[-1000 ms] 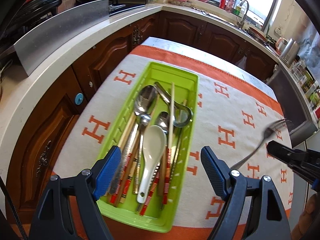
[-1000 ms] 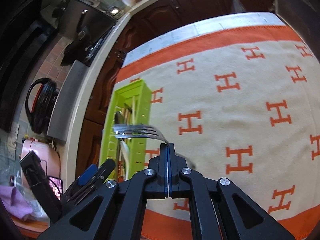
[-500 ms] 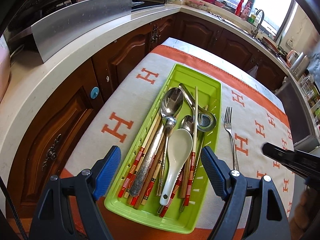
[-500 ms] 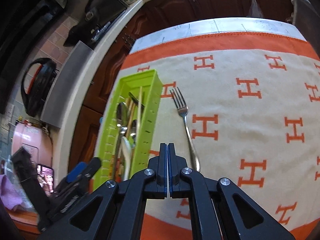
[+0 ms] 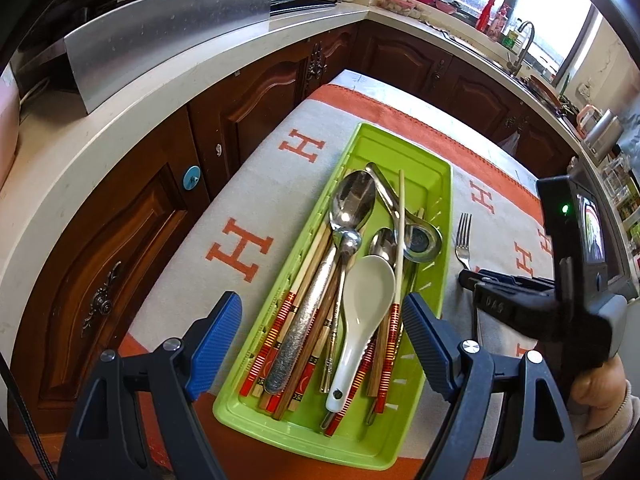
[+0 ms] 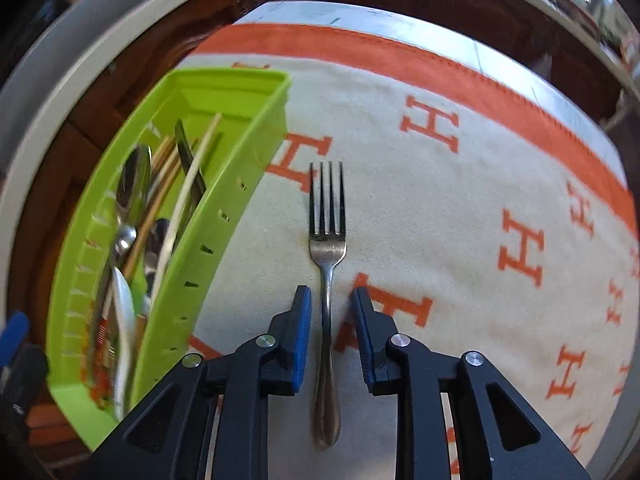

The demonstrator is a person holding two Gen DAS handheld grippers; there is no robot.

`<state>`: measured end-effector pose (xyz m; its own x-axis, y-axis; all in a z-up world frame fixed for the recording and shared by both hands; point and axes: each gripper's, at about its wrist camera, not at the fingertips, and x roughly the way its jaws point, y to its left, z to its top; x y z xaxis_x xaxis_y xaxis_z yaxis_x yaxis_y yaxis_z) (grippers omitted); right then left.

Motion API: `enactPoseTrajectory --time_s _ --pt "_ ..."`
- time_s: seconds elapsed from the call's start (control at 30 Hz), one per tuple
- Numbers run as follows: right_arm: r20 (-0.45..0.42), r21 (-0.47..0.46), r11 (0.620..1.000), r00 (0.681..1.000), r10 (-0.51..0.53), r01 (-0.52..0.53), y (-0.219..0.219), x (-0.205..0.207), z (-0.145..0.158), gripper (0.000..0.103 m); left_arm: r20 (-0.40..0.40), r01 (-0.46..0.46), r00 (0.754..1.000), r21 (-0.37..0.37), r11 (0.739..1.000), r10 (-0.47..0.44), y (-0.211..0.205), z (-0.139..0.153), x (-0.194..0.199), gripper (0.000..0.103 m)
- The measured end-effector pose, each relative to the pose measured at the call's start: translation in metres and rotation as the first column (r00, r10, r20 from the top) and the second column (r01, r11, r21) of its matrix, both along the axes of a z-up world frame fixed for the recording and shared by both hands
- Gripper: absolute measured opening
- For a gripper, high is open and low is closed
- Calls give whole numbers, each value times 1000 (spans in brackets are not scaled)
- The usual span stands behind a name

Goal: Organize utensils

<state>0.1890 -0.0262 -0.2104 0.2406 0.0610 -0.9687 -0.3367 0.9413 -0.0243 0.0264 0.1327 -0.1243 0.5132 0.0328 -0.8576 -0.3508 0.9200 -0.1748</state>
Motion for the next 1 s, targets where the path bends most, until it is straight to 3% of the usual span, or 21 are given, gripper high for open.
enactPoseTrajectory --time_s 0.03,0.1,0.17,0.27,0.4,0.63,0.8,0.93,1.0 --pt "22 -40 999 999 33 -32 5 -2 0 21 -3 -3 1000 -4 1000 3 1 -1 0 81" --pt "22 -71 995 998 65 -63 11 -4 -1 4 -8 -7 1000 -15 1000 7 4 -3 1 81" --pt "18 -77 996 999 46 -45 9 -2 -2 4 -9 -8 1000 -19 1000 8 4 -4 1 81" --pt "-26 42 999 999 -31 32 -9 4 1 4 -3 -10 1000 -18 1000 10 6 -4 -1 81" --pt "-89 225 966 990 -108 126 -46 5 9 4 -5 -14 1000 -19 1000 14 7 -4 -1 81" --pt "-119 384 906 983 -141 177 -74 -16 40 4 -3 -3 1000 -3 1000 3 6 -1 1 81" --pt "-132 473 869 987 -94 146 -43 -40 69 4 -9 36 999 98 995 -35 7 11 11 81" --pt "-146 495 858 987 -68 133 -5 -47 82 4 -24 44 999 236 971 -40 11 18 19 96" --pt "-150 489 862 986 -69 135 13 -50 84 4 -25 40 999 266 963 -35 16 20 22 96"
